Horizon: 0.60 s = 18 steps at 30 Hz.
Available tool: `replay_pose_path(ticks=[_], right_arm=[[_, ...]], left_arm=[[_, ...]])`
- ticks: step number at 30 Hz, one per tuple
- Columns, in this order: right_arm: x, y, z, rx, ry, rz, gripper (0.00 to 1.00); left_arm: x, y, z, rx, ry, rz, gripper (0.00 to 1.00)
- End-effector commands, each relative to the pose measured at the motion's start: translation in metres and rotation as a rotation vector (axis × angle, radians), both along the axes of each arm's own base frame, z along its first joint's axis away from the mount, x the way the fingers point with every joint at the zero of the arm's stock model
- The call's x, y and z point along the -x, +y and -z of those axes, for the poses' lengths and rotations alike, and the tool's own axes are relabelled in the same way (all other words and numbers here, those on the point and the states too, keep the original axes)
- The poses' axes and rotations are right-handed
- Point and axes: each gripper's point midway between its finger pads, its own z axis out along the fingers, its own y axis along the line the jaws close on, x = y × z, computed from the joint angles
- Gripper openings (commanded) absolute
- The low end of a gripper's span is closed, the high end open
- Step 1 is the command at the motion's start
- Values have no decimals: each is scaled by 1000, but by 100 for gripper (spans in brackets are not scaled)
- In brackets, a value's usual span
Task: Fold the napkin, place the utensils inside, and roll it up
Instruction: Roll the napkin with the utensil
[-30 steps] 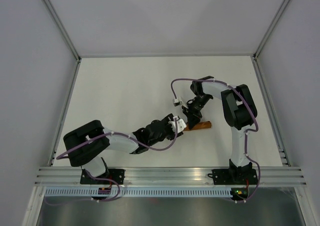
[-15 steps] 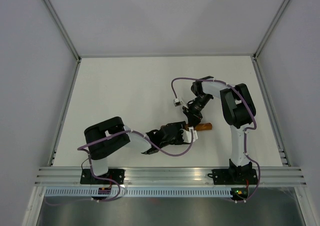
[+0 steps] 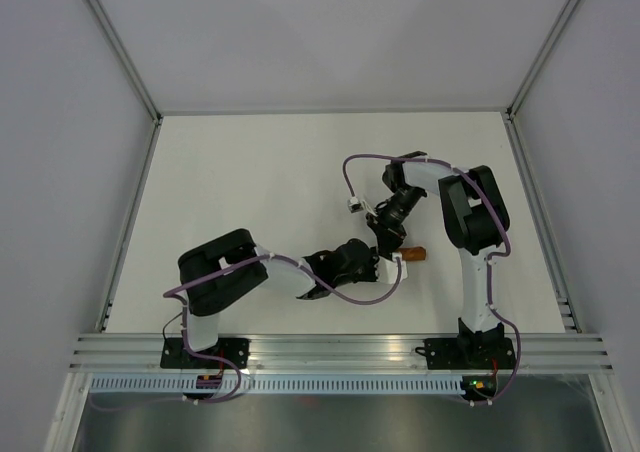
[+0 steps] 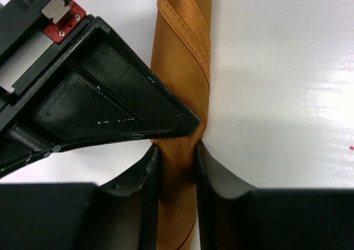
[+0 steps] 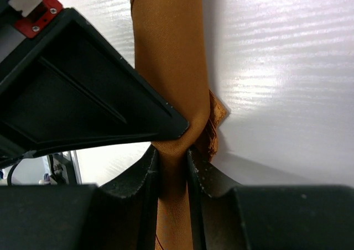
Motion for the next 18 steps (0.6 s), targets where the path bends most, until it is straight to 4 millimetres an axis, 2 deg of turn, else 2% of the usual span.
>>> replay_pose_path(ticks=[1, 4, 6, 7, 8, 9, 11, 15, 18], right_arm=[[-21, -16, 43, 71, -113, -83, 14], [-24, -15, 41, 72, -122, -77, 20], [-29, -15, 37, 67, -136, -61, 33], [-36, -14, 33, 67, -156, -41, 45], [-37, -13, 31, 64, -164, -40, 45], [-43, -13, 29, 65, -188, -26, 56], [-54, -12, 21, 63, -231, 5, 69], [-87, -15, -4, 57, -331, 103, 78], [-110, -20, -21, 57, -385, 196, 79]], left_arm=[[26, 8, 39, -137, 141, 99, 25], [31, 11, 45, -153, 187, 102, 18], [33, 13, 47, -155, 218, 93, 14], [33, 14, 47, -152, 241, 86, 13], [32, 14, 46, -148, 242, 85, 13], [32, 14, 47, -145, 259, 73, 12], [31, 17, 49, -145, 295, 50, 12], [28, 21, 50, -130, 351, 9, 12], [25, 24, 52, -120, 389, -19, 14]])
